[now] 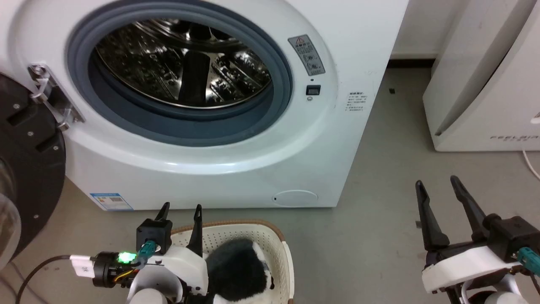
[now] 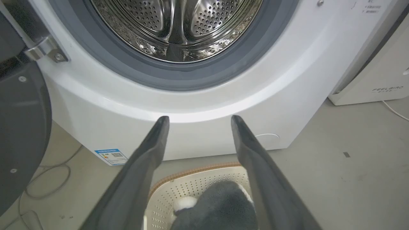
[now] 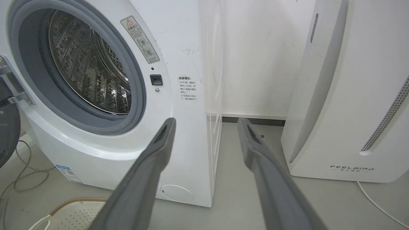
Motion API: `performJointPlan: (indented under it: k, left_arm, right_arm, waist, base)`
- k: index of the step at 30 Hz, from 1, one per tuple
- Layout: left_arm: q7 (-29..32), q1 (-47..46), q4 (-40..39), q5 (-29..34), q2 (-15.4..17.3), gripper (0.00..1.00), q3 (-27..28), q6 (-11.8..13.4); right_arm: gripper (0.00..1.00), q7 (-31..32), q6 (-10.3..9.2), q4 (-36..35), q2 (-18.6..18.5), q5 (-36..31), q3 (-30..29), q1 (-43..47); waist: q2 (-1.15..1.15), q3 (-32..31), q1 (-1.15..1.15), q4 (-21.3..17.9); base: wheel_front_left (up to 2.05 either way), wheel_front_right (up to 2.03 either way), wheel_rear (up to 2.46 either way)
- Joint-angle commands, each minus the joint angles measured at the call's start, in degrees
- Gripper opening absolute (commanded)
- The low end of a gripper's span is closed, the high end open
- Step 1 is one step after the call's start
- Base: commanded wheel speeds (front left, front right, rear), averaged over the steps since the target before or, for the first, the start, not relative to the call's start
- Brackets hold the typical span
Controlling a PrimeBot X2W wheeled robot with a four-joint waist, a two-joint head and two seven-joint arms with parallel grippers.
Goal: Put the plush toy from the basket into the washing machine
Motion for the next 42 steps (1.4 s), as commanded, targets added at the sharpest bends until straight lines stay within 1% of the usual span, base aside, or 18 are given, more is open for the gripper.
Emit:
performJointPlan:
  k: [1,8,13,24,38,42]
  left_arm:
    - [-0.5,-1.4,1.5,-0.3,0.1,1.0,-0.3,-0.2]
    - [-1.3,-5.1,8.6,-0.7,0.4,1.0,-1.0,-0.9]
    - [-0.5,-7.7,12.8,-0.8,0.7,1.0,-1.8,-1.5]
    - [4.3,-12.9,19.8,-1.1,1.8,1.0,-3.7,-2.1]
    - [10.9,-19.3,28.1,0.2,4.1,1.0,-7.9,-2.0]
    - [11.6,-21.4,30.5,0.4,4.5,1.0,-8.9,-1.9]
  right_arm:
    - [1.0,-0.5,-0.02,-0.6,0.0,0.9,-0.2,-1.1]
    - [1.0,-1.3,-0.02,-1.6,0.0,1.7,-0.3,-2.9]
    - [1.0,-1.9,-0.02,-2.5,0.0,2.3,-0.2,-4.2]
    - [1.0,-3.2,-0.03,-4.4,0.0,3.9,-0.5,-7.3]
    - [1.0,-4.9,-0.03,-7.3,0.0,5.9,-1.1,-11.2]
    - [1.0,-5.4,-0.03,-8.0,0.0,6.4,-1.3,-12.2]
  waist:
    - [0.0,1.0,0.0,-0.2]
    - [0.0,4.5,0.0,-0.7]
    - [0.0,7.2,0.0,-1.1]
    - [0.0,14.2,0.0,-1.9]
    - [0.0,23.6,0.0,-2.9]
    - [0.0,26.4,0.0,-3.0]
  base:
    - [0.0,0.0,0.0]
    - [0.0,0.0,0.0]
    - [0.0,0.0,0.0]
    - [0.0,0.0,0.0]
    - [0.0,0.0,0.0]
    - [0.0,0.0,0.0]
